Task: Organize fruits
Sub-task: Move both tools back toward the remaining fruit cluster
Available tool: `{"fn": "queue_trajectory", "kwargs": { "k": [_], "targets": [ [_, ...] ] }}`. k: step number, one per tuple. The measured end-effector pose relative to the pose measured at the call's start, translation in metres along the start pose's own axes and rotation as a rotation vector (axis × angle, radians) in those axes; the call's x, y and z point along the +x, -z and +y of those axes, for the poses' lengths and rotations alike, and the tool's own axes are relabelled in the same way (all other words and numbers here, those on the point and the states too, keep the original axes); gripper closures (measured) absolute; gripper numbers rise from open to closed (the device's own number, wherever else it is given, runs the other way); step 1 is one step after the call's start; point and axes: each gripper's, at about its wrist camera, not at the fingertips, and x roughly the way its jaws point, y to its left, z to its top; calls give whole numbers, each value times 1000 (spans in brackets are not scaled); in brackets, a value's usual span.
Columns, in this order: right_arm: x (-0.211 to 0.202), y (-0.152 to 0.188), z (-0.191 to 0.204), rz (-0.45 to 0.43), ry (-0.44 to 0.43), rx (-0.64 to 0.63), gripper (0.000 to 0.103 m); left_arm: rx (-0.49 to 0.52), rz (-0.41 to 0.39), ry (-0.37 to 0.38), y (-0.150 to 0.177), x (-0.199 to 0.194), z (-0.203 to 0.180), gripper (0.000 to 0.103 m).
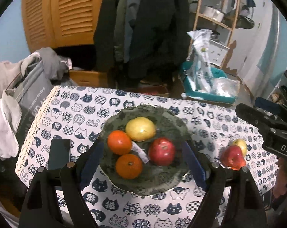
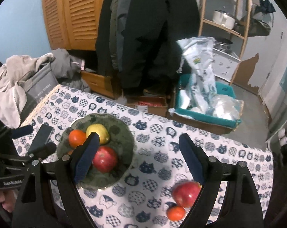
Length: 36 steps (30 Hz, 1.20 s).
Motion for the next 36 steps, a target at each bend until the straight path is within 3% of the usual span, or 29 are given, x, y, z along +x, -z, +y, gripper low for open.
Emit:
{"fn": "queue_trajectory", "kwargs": {
  "k": [12, 21, 36],
  "targets": [
    [-56, 36, -54, -5, 66, 30, 17, 87, -43, 56, 2, -31, -55, 17],
    [-91, 65, -94, -27, 90, 82, 17, 148, -23, 96, 9, -32, -92, 17],
    [-83, 103, -141, 40, 119, 174, 17, 261, 22, 116, 29, -9, -145, 17]
  ]
}}
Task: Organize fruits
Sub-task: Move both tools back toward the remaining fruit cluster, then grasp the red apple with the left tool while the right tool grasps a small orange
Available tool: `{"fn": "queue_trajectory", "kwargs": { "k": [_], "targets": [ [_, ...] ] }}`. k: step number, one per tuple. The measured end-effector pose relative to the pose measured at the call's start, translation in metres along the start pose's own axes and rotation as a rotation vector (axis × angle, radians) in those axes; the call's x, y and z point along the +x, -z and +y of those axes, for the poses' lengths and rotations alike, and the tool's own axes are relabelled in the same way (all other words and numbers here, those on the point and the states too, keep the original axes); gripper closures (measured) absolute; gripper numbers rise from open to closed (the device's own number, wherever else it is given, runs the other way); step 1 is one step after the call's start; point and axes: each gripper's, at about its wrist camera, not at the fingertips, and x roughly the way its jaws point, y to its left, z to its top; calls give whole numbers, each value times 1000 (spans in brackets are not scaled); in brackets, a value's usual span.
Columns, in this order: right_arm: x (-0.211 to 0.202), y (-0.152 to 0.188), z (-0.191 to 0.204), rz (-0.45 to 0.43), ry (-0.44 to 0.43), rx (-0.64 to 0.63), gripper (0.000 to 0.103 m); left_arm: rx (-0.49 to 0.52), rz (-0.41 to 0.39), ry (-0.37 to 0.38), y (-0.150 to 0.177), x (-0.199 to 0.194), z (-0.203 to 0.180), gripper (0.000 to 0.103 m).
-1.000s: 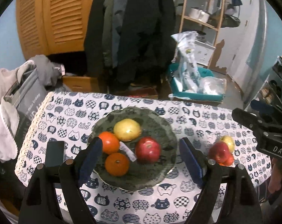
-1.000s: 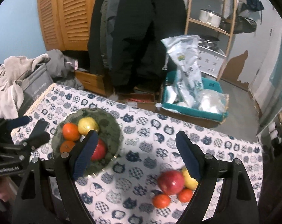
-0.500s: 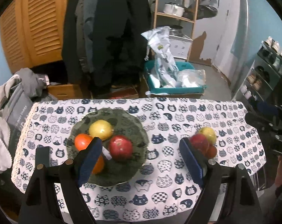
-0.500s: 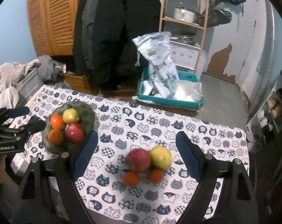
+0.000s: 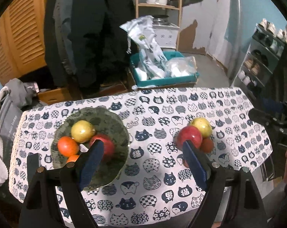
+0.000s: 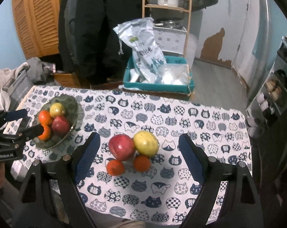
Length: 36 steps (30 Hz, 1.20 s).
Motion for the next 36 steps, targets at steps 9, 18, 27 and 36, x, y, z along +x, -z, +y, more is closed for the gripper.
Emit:
{"fn": "queue_trajectory", "kwargs": {
  "k": [9, 18, 27, 36],
  "targets": [
    [36, 16, -16, 90, 2, 35, 20, 25, 94, 18, 12, 44, -21, 17],
    [78, 37, -24, 186, -25, 65, 21, 55, 129, -7, 16, 74, -32, 17],
    [128, 62, -31, 310, -38, 100, 21, 75, 189, -26, 27, 108, -38, 17],
    [163, 78, -31, 385, -69, 124, 26, 87, 211, -35, 31, 125, -41, 17]
  ]
}}
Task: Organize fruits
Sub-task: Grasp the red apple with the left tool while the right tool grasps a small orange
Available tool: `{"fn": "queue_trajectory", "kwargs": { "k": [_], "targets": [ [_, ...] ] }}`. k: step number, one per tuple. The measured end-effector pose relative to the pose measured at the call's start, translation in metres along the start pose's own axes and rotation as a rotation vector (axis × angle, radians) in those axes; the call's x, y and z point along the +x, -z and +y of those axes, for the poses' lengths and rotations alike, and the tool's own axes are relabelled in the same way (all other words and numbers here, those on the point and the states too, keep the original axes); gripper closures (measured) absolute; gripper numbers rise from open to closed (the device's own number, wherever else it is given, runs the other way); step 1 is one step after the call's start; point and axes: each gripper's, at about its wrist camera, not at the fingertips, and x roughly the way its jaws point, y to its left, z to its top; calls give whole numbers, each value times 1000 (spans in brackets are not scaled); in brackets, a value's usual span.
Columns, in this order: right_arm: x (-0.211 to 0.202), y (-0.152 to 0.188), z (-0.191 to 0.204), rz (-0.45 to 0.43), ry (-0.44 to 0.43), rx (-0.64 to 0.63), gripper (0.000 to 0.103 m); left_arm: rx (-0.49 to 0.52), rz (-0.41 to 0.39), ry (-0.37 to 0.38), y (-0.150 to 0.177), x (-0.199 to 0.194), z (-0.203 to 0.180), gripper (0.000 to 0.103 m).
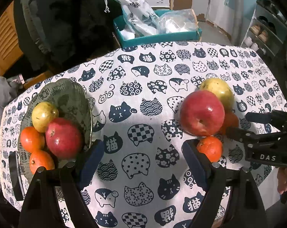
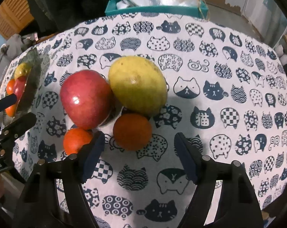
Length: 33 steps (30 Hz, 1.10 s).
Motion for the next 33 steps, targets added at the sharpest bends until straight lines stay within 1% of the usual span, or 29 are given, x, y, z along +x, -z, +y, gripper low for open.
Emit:
{"fn": "queue_trajectory", "kwargs": {
  "k": [5, 8, 9, 11, 12, 13, 16, 20, 24, 29, 33],
  "targets": [
    [11, -3, 0, 11, -9, 3, 31, -4, 12, 3, -1, 6, 1, 17],
    [16, -3, 0, 20, -20, 4, 39, -8, 13, 10, -3, 7, 1, 17],
    [18, -3, -1, 20, -23, 7, 45, -9, 12, 12, -4, 7, 1, 17],
    [19, -3, -3, 16, -50, 22, 52, -13, 11, 18, -6, 6, 0, 17],
    [18, -3, -3, 14, -66, 26, 58, -15, 11, 22, -8, 6, -1, 17],
    [17, -2, -3, 10, -68, 28, 58, -18, 10, 27, -8, 6, -2, 17],
    [12, -1, -5, -4, -35, 21, 59, -29, 8, 50, -13, 4, -5, 17],
    [3, 0, -17, -20, -32, 49, 59, -25, -7, 77, -20, 0, -15, 17],
    [-8, 3, -31, -43, 23, 59, 59, -3, -14, 104, -25, 0, -28, 17],
    [-17, 5, -55, -64, 32, 108, 59, 33, -4, 130, -33, 7, -47, 17],
    [-20, 9, -70, -64, 34, 137, 59, 49, 22, 143, -35, 17, -58, 17]
  ]
}}
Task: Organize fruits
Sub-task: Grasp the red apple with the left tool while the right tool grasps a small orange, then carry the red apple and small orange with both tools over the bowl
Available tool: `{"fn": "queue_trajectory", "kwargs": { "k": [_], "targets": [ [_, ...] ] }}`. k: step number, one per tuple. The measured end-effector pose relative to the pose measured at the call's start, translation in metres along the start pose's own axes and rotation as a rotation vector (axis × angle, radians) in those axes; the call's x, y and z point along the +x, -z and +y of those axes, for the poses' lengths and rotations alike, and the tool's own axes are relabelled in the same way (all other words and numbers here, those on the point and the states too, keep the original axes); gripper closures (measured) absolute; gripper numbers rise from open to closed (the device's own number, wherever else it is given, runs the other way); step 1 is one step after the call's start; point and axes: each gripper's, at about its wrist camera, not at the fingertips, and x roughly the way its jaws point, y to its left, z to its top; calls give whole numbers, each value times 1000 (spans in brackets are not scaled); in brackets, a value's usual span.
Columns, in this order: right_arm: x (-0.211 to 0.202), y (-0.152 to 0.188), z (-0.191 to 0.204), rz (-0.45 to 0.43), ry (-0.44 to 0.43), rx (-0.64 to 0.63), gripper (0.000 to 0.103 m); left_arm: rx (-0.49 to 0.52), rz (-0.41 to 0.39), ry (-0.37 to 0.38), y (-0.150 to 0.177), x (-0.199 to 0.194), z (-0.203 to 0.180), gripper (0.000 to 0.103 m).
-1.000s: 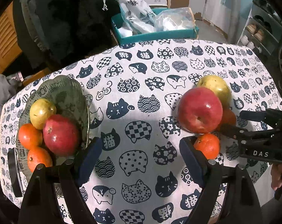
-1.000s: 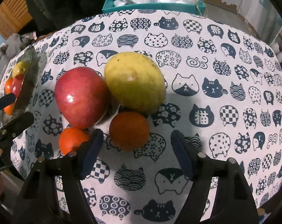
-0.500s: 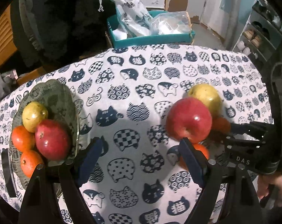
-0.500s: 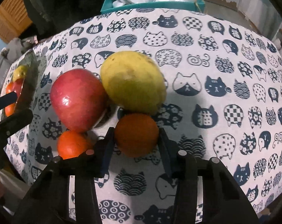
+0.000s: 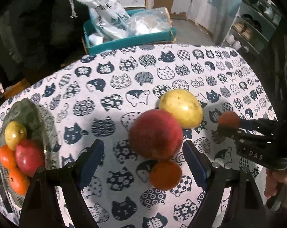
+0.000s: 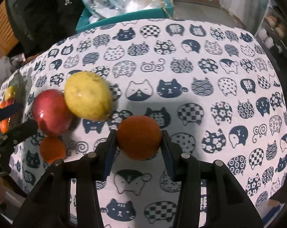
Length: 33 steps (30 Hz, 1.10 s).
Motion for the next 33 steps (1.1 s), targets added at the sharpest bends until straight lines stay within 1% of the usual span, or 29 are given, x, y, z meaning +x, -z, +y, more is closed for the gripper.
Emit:
{"fn": "queue_trajectory", "kwargs": {
  "k": [5, 11, 14, 16, 17, 18, 19, 24, 26, 28, 33],
  "targets": [
    [0, -1, -6, -3, -7, 16, 59, -23, 44, 42, -6, 15, -5, 17],
    [0, -2, -7, -4, -11, 14, 59, -28, 87, 47, -12, 33, -7, 17],
    [1, -3, -6, -2, -12, 12, 59, -48, 98, 66, -13, 38, -5, 17],
    [3, -4, -5, 0, -12, 11, 59, -50, 100, 74, -14, 40, -5, 20],
    [3, -3, -5, 1, -10, 10, 59, -46, 104, 76, -14, 42, -6, 24],
    [4, -4, -4, 2, -10, 11, 59, -42, 109, 68, -14, 43, -6, 26],
    [4, -4, -4, 2, -10, 10, 59, -39, 112, 64, -13, 44, -6, 26],
    [3, -6, -2, -6, -8, 6, 59, -14, 104, 54, -14, 44, -9, 26],
    [1, -7, 0, -13, -6, 3, 59, -12, 94, 39, -12, 42, -9, 27],
    [-2, -8, 2, -24, -4, -1, 59, -12, 76, 17, -11, 37, -9, 27],
    [-13, -11, 9, -49, 5, -24, 59, -9, 24, 3, -13, 19, -5, 27]
  ]
}}
